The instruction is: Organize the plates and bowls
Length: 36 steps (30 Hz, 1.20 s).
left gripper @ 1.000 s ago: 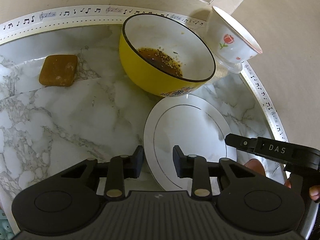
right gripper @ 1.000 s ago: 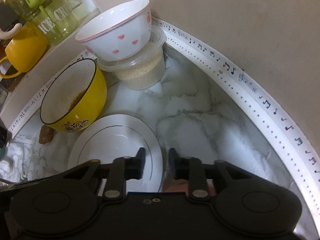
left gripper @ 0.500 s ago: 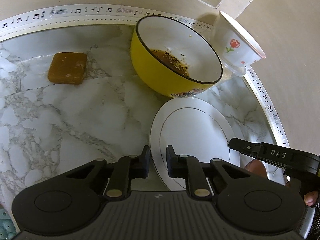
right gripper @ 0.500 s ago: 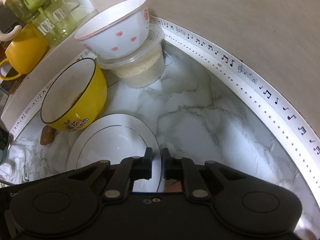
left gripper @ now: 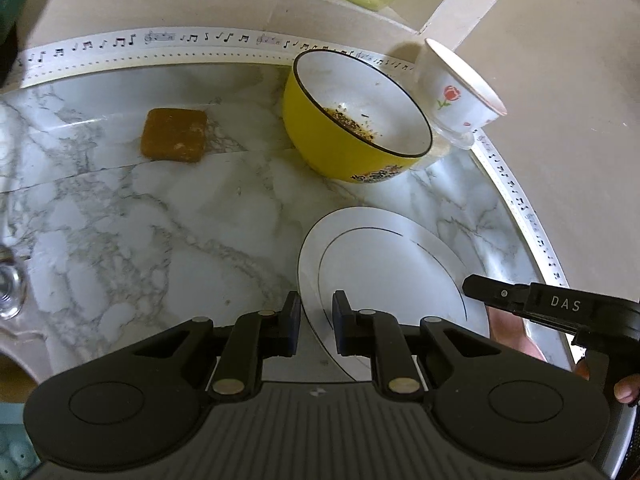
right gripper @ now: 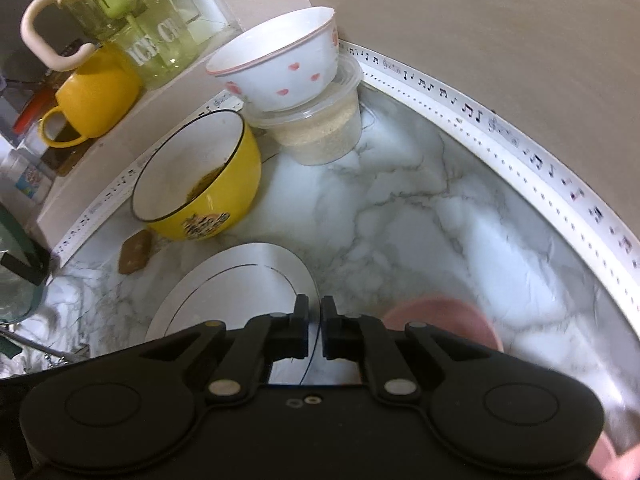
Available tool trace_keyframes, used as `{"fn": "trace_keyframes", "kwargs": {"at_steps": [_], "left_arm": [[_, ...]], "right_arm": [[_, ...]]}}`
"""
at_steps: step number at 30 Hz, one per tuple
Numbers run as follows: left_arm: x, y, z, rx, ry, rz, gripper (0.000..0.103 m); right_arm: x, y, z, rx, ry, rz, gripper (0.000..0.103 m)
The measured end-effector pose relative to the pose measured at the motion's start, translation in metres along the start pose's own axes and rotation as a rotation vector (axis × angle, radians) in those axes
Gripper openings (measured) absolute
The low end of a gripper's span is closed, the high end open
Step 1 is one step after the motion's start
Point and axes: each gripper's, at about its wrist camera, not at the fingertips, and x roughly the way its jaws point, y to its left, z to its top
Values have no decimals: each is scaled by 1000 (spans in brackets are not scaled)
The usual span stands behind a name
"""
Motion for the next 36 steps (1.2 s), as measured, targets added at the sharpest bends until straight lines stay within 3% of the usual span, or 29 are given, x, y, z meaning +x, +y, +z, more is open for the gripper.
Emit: {"fn": "trace_keyframes", "kwargs": {"at_steps": [8,16,36], "left_arm": [[-29,-10,-16,54,-1,-23,16],[-53,-36,-38,132,-6,-72,16],[-86,-136,-111,393,63,-281,16]], "right_arm": [[-37,5,-23,20,-34,13,7],[-79,-2,-55,83,-93,-27,7],[-214,-56,-157,313,-298,-164,7]]}}
